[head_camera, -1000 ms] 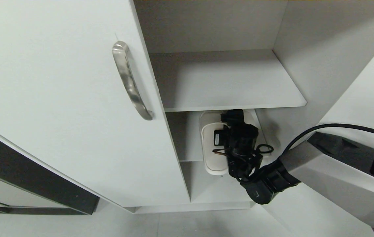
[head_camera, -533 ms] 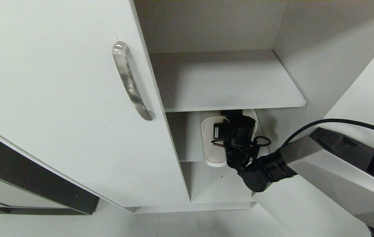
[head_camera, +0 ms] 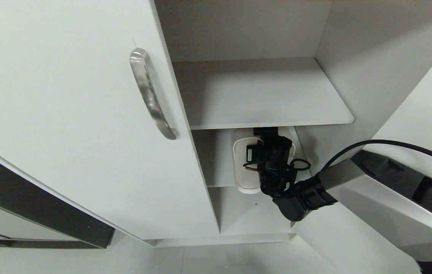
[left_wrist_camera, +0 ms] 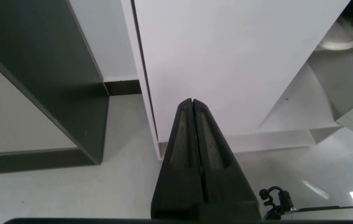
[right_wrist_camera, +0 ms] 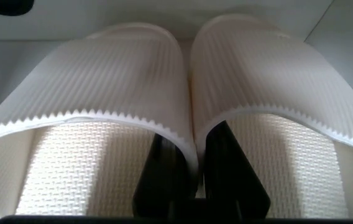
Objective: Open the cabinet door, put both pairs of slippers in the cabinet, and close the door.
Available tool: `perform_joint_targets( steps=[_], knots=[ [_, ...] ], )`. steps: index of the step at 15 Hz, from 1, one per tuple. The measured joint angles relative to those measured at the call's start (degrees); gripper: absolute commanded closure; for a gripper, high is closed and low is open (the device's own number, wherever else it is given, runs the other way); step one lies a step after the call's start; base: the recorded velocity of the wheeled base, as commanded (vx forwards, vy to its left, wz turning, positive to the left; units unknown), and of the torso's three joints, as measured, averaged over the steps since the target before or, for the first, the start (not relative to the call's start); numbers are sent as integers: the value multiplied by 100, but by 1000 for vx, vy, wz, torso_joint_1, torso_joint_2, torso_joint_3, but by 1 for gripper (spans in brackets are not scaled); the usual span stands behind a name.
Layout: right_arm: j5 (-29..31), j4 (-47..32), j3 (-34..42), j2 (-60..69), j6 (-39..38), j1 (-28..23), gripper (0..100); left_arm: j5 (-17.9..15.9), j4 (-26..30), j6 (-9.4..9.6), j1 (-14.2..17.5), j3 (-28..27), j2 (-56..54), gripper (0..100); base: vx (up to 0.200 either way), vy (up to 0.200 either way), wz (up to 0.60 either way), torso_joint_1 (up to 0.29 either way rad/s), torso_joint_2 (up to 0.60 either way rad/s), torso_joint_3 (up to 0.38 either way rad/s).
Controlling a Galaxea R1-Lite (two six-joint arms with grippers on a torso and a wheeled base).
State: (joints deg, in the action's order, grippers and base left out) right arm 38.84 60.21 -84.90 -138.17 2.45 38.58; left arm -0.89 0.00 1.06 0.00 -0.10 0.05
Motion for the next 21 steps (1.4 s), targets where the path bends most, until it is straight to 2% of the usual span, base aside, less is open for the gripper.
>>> perform_joint_targets(
  steps=[2, 3, 8, 11, 15, 21],
  knots=[
    [0, -5, -2, -12, -2, -2, 100, 0, 0, 0, 0, 0, 0, 100, 0, 0, 0, 0, 0, 0],
    [0, -2, -2, -12, -2, -2, 0, 0, 0, -2, 0, 0, 0, 100, 0, 0, 0, 0, 0, 0],
    [0, 9, 33, -12, -10, -2, 0, 0, 0, 0, 0, 0, 0, 100, 0, 0, 0, 0, 0, 0],
    [7, 30, 356, 115, -10, 37, 0, 0, 0, -2, 0, 0, 0, 100, 0, 0, 0, 0, 0, 0],
    [7, 173, 1252, 674, -10, 247, 0, -6, 0, -2, 0, 0, 0, 100, 0, 0, 0, 0, 0, 0],
    [-191, 870, 3355, 1863, -51, 769, 0, -23, 7, -2, 0, 0, 0, 100, 0, 0, 0, 0, 0, 0]
  ],
)
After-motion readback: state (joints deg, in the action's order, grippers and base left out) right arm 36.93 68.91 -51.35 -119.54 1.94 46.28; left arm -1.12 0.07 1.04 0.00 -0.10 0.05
